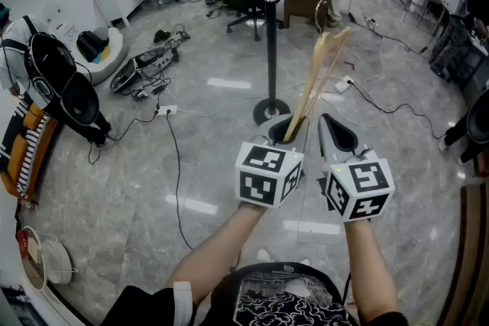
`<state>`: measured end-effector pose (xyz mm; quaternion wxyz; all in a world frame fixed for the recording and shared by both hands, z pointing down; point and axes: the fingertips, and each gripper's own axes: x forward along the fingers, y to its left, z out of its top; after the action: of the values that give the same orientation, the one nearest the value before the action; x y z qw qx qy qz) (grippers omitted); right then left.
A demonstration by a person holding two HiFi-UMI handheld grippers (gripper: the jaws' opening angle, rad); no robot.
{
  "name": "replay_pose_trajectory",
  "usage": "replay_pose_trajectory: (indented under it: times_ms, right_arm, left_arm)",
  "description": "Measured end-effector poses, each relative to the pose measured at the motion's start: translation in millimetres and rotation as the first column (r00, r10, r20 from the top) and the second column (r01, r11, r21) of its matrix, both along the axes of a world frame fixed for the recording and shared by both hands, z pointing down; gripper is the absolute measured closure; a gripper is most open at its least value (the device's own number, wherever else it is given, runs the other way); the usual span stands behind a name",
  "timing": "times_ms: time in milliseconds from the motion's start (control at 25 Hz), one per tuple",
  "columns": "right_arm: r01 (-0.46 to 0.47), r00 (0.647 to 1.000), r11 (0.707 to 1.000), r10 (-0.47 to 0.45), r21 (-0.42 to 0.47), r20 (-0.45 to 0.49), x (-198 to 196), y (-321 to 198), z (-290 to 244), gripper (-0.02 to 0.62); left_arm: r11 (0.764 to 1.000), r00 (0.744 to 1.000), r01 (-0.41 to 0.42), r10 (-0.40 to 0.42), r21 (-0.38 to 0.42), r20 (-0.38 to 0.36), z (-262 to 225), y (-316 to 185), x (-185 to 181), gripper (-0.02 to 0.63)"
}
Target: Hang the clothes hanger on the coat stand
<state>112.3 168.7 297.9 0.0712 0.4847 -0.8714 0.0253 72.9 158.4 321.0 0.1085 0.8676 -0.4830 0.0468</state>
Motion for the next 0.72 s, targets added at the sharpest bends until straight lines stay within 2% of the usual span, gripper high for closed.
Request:
replay_pose_trajectory:
  times_ms: [440, 720]
  right_arm:
    - [-0.019, 1.0, 1.0, 0.019, -0.023, -0.001, -23, -19, 2, 0.595]
    - [-0.022, 1.0, 0.999, 0.022, -0.035, -0.003, -17, -42, 10, 0.595]
  left_arm:
    - [1.0, 1.0, -0.027, 0.027, -0.014, -0.001, 0, -20, -21, 0.566]
    - [0.999, 0.999, -0.037, 0.038, -0.035, 0.003, 11, -43, -16, 0.566]
